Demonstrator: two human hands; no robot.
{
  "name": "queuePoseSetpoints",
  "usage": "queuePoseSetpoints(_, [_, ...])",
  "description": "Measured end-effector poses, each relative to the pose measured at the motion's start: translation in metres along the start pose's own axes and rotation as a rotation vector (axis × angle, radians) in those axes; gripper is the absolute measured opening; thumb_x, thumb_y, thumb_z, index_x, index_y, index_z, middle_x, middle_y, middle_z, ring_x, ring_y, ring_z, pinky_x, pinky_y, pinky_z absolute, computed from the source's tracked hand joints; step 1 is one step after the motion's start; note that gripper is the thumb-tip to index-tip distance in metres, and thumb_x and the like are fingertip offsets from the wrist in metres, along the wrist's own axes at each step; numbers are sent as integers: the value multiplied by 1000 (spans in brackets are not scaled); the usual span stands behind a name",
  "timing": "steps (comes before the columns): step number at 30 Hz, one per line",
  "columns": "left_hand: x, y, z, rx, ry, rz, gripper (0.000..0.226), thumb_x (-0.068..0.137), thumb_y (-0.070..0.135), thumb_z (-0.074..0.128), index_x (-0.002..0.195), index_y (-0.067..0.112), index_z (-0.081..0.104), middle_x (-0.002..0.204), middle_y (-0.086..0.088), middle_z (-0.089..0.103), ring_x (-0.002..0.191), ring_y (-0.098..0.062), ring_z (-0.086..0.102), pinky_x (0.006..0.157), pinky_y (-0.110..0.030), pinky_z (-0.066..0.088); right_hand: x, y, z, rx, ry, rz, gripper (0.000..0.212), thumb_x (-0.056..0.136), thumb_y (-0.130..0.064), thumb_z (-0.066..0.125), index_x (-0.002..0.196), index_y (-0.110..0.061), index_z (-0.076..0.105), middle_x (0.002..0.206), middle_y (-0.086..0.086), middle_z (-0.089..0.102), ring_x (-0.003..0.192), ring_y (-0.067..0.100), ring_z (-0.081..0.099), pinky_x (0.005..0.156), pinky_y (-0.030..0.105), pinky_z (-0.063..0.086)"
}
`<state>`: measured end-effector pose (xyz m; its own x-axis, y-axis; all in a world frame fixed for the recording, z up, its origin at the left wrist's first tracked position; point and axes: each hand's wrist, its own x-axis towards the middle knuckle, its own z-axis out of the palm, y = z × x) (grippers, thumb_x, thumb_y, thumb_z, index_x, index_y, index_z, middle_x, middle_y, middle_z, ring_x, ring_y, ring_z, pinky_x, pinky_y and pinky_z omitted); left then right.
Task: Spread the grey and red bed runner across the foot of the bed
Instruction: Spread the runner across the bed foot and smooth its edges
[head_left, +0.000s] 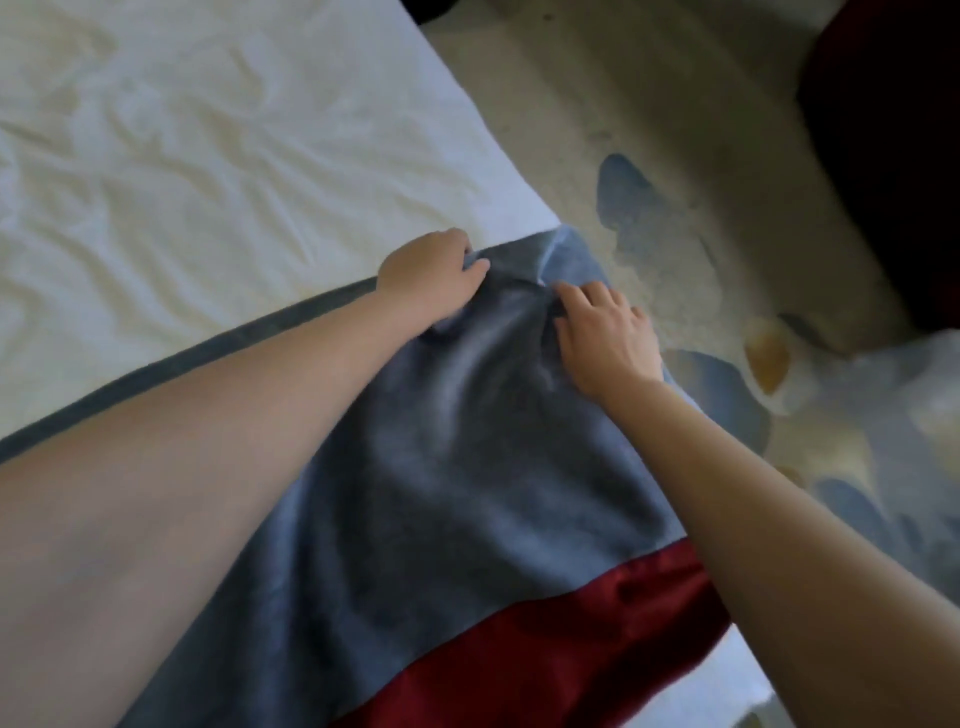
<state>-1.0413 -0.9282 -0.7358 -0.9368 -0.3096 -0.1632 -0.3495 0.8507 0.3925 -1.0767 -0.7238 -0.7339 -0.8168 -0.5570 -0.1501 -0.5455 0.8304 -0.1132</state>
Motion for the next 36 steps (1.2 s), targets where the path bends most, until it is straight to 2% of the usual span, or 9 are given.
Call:
queuePoseSetpoints(5, [16,52,16,60,45,92,29,94,36,46,105,11,57,107,-12,60,97,-34,57,73,-40,44,-19,35,7,-32,-3,39,49,96,-38,40,144,-26,33,134,4,49,122,28,46,96,40,37])
queuePoseSetpoints(12, [16,102,34,112,62,166,33,93,28,47,120,12,55,119,-16,55,108,-37,52,85,-44,43,-70,68,-13,37,46,215,44,97,-43,36,134,-21,44,124,6,54,117,29,49,91,41,39])
queuePoseSetpoints(18, [9,109,33,252,-24,171,26,90,13,48,107,20,66,115,-18,53,105,-40,52,85,-46,44,-164,111,-1,-6,-58,659,34,93,-41,43,114,-16,50,113,12,55,107,33,51,79,40,43])
queuePoseSetpoints(20, [8,110,32,271,-35,161,26,89,11,49,104,21,68,115,-17,52,104,-39,53,85,-46,45,-184,123,9,14,-150,845,38,93,-46,40,113,-16,51,111,15,57,105,36,54,77,39,44])
queuePoseSetpoints(23, [9,110,35,280,-27,143,24,88,10,52,103,21,67,114,-17,52,103,-40,53,86,-46,46,-197,129,24,67,-234,965,43,96,-49,32,117,-15,50,115,18,54,105,37,56,69,37,39])
queuePoseSetpoints(26, [10,110,41,293,4,138,21,88,9,55,100,20,67,111,-18,54,101,-41,54,86,-47,46,-197,127,29,184,-173,962,26,98,-25,36,119,-13,47,120,21,51,108,39,53,69,36,34])
queuePoseSetpoints(29, [12,110,44,287,28,133,20,86,7,57,97,19,68,109,-17,58,99,-40,57,84,-47,49,-192,128,26,250,-52,851,28,92,-2,35,114,-9,51,113,19,52,104,38,52,70,34,33])
queuePoseSetpoints(32, [17,109,44,234,34,135,24,83,4,57,92,20,71,106,-15,62,96,-39,59,83,-46,51,-186,135,20,296,34,790,27,87,5,35,104,-3,55,109,20,49,93,38,54,70,34,38])
queuePoseSetpoints(36, [26,110,37,124,123,169,30,79,1,51,89,17,74,101,-17,67,93,-40,60,82,-42,50,-183,168,16,323,170,833,33,89,3,37,108,-6,62,110,19,49,91,40,56,77,35,42])
